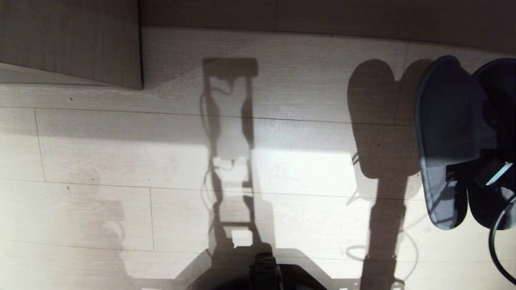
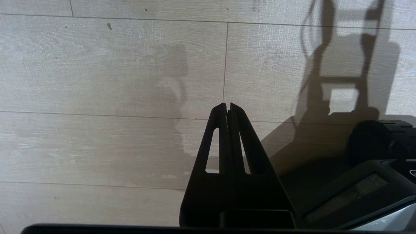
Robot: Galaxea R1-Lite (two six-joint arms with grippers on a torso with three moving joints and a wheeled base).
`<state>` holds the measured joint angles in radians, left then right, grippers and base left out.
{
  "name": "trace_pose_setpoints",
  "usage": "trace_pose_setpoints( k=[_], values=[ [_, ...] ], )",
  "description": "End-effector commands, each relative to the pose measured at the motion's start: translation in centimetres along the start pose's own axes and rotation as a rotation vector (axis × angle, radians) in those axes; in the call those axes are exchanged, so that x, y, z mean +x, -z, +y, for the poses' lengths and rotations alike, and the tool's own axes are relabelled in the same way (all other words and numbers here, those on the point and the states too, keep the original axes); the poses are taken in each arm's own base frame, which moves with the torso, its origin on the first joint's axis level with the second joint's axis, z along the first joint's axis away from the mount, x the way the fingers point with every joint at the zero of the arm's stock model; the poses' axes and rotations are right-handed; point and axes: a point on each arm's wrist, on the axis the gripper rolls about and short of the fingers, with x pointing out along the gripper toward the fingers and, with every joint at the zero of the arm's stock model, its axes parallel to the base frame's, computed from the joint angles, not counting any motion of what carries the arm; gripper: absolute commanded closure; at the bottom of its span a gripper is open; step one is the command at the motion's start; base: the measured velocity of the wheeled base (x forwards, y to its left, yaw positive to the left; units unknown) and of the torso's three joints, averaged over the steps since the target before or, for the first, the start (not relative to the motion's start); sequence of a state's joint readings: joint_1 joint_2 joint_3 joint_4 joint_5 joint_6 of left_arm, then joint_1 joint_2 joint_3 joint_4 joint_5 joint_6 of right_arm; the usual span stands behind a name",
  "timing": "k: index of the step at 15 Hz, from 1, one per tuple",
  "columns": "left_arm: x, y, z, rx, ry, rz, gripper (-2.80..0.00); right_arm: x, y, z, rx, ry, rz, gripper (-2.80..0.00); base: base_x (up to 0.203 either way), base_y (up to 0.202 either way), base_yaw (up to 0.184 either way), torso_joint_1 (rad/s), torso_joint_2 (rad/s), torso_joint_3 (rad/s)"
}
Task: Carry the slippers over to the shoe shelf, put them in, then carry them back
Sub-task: Place the slippers into the shoe cabinet
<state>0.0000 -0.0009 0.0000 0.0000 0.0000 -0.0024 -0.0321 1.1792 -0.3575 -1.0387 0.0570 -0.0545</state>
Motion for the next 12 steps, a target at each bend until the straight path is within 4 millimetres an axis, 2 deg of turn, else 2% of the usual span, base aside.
trace_pose_setpoints(
  k=[1,3,6,9,12],
  values=[
    [0.0,0.0,0.0,-0.001,0.000,-0.001,0.00,-4.2,-2.4,0.1,-0.008,0.002,-0.097,0.00,0.000,0.000,0.000,0.000,0.00,0.000],
    [0.0,0.0,0.0,-0.001,0.000,-0.001,0.00,-7.6,-3.1,0.3,-0.010,-0.007,-0.111,0.00,0.000,0.000,0.000,0.000,0.00,0.000],
    [0.0,0.0,0.0,-0.001,0.000,-0.001,0.00,-12.6,-2.9,0.6,-0.005,-0.020,-0.093,0.00,0.000,0.000,0.000,0.000,0.00,0.000],
    [0.0,0.0,0.0,-0.001,0.000,0.000,0.00,-16.8,-1.8,1.0,-0.004,-0.049,-0.106,0.00,0.000,0.000,0.000,0.000,0.00,0.000],
    [0.0,0.0,0.0,-0.001,0.000,-0.001,0.00,-19.9,0.5,1.3,0.000,-0.087,-0.072,0.00,0.000,0.000,0.000,0.000,0.00,0.000]
  ],
)
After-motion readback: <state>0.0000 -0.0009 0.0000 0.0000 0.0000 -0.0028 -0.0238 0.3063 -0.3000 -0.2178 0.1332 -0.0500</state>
